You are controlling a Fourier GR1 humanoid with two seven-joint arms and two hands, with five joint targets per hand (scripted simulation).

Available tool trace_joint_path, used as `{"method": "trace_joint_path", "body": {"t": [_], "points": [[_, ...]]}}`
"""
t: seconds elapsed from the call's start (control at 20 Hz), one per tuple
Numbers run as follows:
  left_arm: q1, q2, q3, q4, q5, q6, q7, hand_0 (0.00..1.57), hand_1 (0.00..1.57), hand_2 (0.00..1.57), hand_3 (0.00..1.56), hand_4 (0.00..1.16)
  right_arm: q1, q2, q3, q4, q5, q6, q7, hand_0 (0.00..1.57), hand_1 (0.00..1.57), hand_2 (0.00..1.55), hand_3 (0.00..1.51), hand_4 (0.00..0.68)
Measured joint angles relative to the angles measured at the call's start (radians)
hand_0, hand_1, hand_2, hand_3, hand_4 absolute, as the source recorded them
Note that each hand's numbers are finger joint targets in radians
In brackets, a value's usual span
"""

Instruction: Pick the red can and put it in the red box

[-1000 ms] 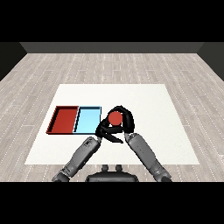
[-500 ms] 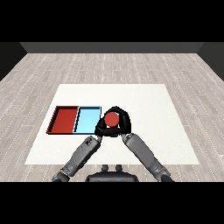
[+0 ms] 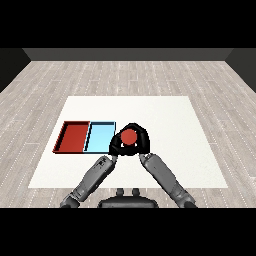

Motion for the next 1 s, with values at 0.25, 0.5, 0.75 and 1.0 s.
{"method": "trace_joint_path", "body": {"t": [0.25,0.5,0.75,1.0], "points": [[0.013,-0.006,0.027,-0.007,-0.014,-0.011,0.015,1.57,1.57,1.57,1.49,1.13,-0.026,0.006,-0.009,0.027,-0.020,0.000,-0.013,1.57,1.57,1.46,1.39,0.630],[0.016,0.002,-0.004,-0.010,-0.012,0.039,-0.003,1.57,1.57,1.57,1.50,1.13,-0.025,-0.002,0.023,0.017,0.008,-0.024,0.022,0.00,0.00,0.00,0.00,0.000],[0.007,-0.001,-0.008,0.007,-0.008,0.048,-0.003,1.57,1.57,1.57,1.50,1.13,-0.023,-0.005,0.009,0.015,0.073,0.025,0.097,0.00,0.00,0.00,0.00,0.000],[-0.014,-0.005,-0.015,0.032,-0.010,0.067,-0.005,1.57,1.57,1.57,1.50,1.13,-0.047,0.001,-0.018,0.051,0.077,0.022,0.091,0.00,0.00,0.00,0.00,0.000]]}}
